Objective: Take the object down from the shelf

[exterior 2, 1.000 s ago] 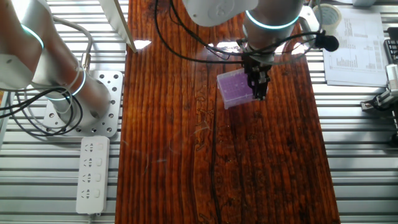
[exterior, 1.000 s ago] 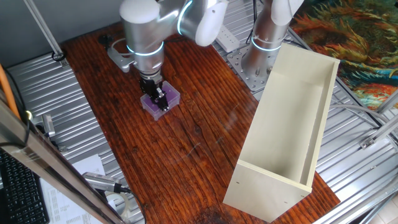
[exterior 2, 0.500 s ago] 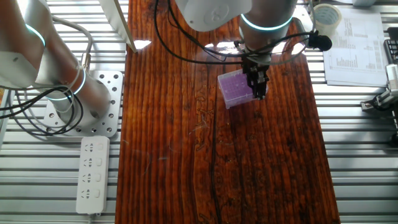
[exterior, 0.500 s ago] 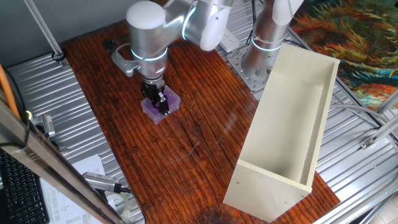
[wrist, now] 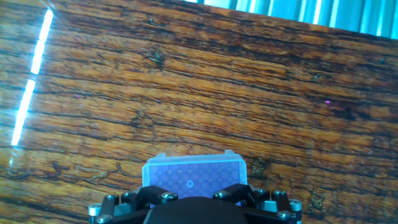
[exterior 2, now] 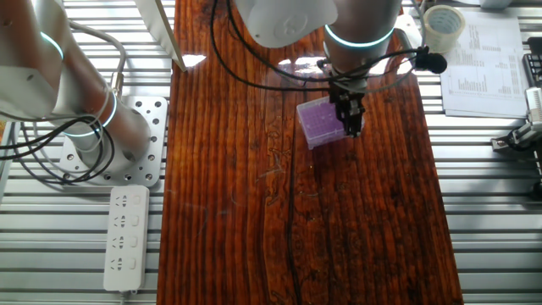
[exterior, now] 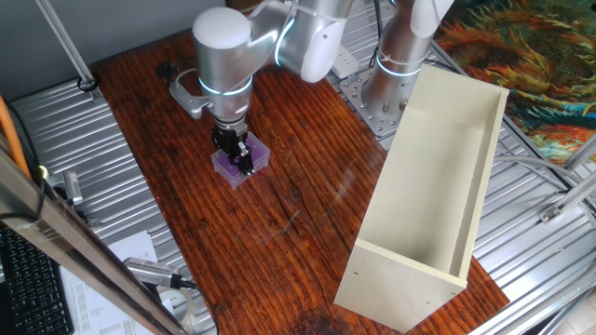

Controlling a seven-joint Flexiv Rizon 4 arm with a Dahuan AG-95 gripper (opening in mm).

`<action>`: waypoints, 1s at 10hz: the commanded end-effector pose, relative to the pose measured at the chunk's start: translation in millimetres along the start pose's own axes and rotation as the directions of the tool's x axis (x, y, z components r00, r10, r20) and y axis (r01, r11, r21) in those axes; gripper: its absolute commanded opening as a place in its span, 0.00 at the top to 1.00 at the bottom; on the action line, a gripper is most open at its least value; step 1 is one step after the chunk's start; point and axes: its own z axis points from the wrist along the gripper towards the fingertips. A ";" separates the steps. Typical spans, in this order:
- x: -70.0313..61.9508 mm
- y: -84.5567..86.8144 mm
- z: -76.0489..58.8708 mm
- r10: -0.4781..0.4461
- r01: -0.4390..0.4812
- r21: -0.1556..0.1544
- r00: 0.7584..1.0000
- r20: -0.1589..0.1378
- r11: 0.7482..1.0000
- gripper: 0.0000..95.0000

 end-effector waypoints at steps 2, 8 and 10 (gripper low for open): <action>0.0 -0.4 4.5 -0.002 0.002 0.001 1.000 -0.005 1.000 1.00; 0.3 -0.4 8.3 -0.005 0.005 -0.001 1.000 -0.022 1.000 0.80; 0.3 -0.4 9.0 -0.007 0.007 -0.001 0.999 -0.033 1.000 0.80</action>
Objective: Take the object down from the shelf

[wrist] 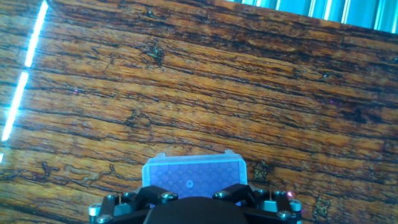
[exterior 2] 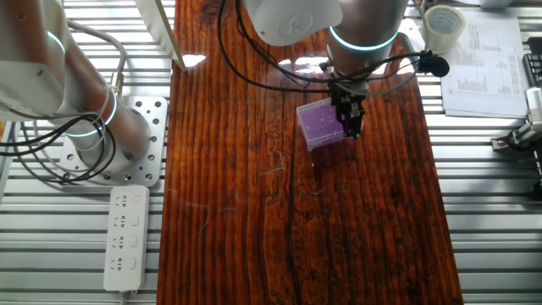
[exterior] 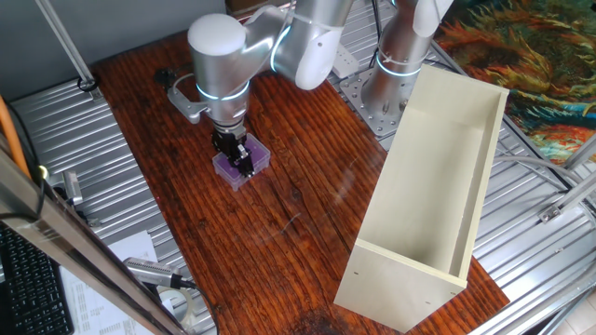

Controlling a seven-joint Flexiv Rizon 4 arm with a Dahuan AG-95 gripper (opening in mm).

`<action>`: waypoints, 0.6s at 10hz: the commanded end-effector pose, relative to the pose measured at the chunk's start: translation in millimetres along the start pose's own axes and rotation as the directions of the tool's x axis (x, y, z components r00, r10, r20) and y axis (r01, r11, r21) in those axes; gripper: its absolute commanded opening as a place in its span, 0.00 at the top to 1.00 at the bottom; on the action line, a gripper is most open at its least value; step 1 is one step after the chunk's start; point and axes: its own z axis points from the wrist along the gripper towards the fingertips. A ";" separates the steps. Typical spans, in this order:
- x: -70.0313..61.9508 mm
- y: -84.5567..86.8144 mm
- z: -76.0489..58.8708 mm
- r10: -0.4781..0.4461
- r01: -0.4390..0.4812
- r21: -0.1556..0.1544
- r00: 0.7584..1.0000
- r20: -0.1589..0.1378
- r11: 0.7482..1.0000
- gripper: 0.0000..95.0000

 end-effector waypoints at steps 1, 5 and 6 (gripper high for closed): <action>-0.2 0.4 0.4 0.000 0.000 -0.001 1.000 -0.009 1.000 0.80; 0.0 0.4 2.7 0.000 0.000 0.000 1.000 -0.013 1.000 0.80; 0.0 0.4 3.3 0.000 0.000 0.000 1.000 -0.013 1.000 0.80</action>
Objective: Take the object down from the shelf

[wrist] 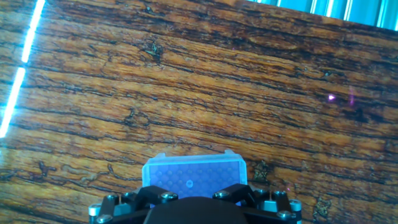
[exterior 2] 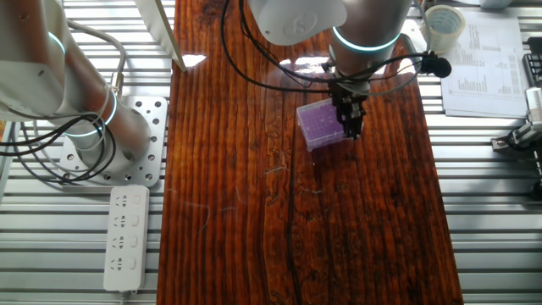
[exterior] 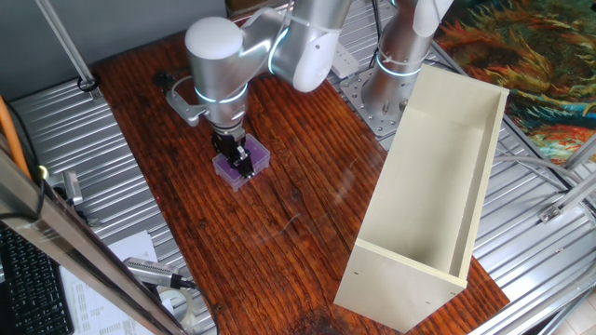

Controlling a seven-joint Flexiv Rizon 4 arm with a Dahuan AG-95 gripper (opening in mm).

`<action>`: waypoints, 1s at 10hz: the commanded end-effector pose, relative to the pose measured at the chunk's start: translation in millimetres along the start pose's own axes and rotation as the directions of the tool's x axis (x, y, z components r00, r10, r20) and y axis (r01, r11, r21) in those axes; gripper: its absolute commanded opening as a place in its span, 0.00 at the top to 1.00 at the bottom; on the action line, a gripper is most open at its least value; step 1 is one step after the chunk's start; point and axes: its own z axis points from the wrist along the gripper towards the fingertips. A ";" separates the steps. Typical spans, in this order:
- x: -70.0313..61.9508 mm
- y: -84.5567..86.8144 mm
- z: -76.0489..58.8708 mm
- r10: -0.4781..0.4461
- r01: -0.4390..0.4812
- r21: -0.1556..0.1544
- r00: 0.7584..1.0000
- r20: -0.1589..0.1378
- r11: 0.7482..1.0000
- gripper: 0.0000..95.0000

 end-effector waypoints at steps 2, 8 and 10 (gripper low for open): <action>0.2 0.2 0.8 -0.002 0.002 -0.001 1.000 -0.002 1.000 0.80; 0.2 0.1 0.8 -0.042 0.042 -0.005 0.999 -0.005 0.999 0.20; 0.3 0.0 0.8 -0.055 0.055 -0.007 0.998 -0.004 0.998 0.20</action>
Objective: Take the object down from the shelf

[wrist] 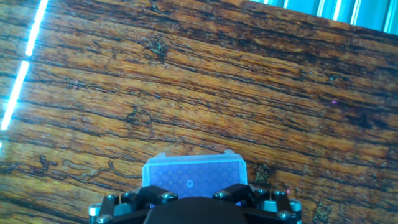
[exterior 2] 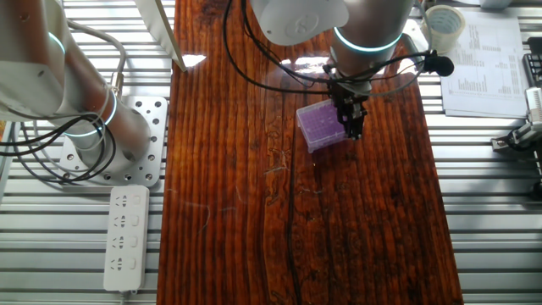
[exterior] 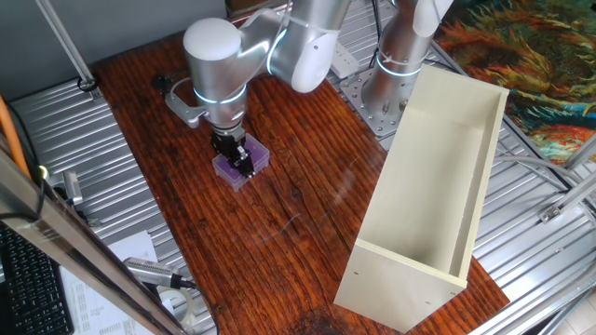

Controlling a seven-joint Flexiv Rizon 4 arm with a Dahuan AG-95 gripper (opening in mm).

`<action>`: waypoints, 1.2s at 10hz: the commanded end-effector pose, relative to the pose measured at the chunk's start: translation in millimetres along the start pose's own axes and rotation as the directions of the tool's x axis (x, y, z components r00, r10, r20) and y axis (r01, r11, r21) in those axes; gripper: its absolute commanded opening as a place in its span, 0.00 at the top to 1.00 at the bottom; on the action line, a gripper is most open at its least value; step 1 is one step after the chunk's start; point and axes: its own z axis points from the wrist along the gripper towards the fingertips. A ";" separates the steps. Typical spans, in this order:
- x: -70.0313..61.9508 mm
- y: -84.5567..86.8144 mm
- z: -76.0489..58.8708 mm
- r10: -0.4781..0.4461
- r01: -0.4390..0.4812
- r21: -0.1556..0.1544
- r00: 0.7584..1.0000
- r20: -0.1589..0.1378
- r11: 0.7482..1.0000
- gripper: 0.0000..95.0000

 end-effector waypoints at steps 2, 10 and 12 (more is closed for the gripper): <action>0.2 0.4 -0.4 -0.010 0.010 -0.002 1.000 -0.001 1.000 0.00; -4.5 0.0 -31.6 -0.007 0.006 -0.017 1.000 -0.030 1.000 0.00; -7.3 -6.2 -40.7 0.008 -0.009 -0.018 0.999 -0.052 1.000 0.20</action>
